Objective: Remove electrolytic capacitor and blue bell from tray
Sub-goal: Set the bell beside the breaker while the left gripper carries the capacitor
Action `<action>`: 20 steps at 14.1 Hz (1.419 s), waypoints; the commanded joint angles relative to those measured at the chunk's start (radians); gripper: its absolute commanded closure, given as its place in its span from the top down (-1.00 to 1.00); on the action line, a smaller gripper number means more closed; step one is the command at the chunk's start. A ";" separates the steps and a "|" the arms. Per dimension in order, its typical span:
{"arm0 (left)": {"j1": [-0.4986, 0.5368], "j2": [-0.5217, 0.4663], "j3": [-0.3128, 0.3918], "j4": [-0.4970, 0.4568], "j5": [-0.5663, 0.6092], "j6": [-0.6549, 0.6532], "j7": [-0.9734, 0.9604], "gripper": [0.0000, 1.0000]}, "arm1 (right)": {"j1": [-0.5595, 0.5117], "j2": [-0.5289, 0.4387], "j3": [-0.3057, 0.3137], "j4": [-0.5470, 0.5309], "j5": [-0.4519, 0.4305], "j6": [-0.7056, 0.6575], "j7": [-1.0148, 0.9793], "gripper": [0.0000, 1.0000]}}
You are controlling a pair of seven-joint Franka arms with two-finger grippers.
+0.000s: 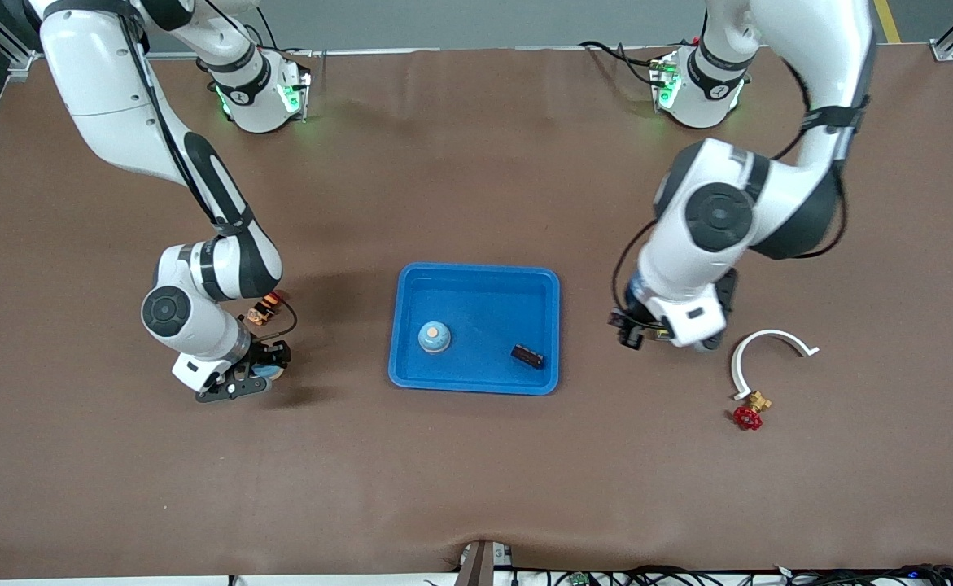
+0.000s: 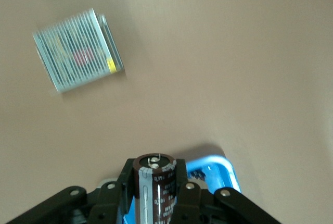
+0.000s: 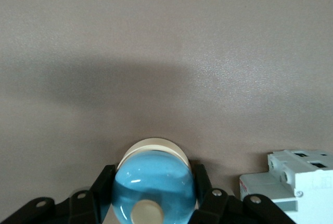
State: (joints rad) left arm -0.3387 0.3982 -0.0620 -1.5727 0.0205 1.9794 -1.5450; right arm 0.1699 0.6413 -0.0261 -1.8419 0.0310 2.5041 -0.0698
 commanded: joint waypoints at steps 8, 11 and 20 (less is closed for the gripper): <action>0.305 -0.042 -0.002 0.019 -0.019 -0.114 0.622 -0.72 | 0.000 -0.026 0.011 -0.008 0.027 -0.001 0.001 1.00; 0.375 -0.033 -0.001 0.016 -0.019 -0.114 0.839 -0.72 | 0.028 -0.081 0.017 0.025 0.032 -0.126 0.050 1.00; 0.466 0.117 0.001 0.016 -0.007 0.044 1.074 -0.70 | 0.227 -0.135 0.017 0.069 0.032 -0.222 0.540 1.00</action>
State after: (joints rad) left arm 0.1267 0.4866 -0.0575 -1.5633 0.0158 1.9880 -0.4884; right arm 0.3668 0.5178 -0.0032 -1.7597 0.0448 2.2696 0.3951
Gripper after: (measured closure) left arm 0.656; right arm 0.000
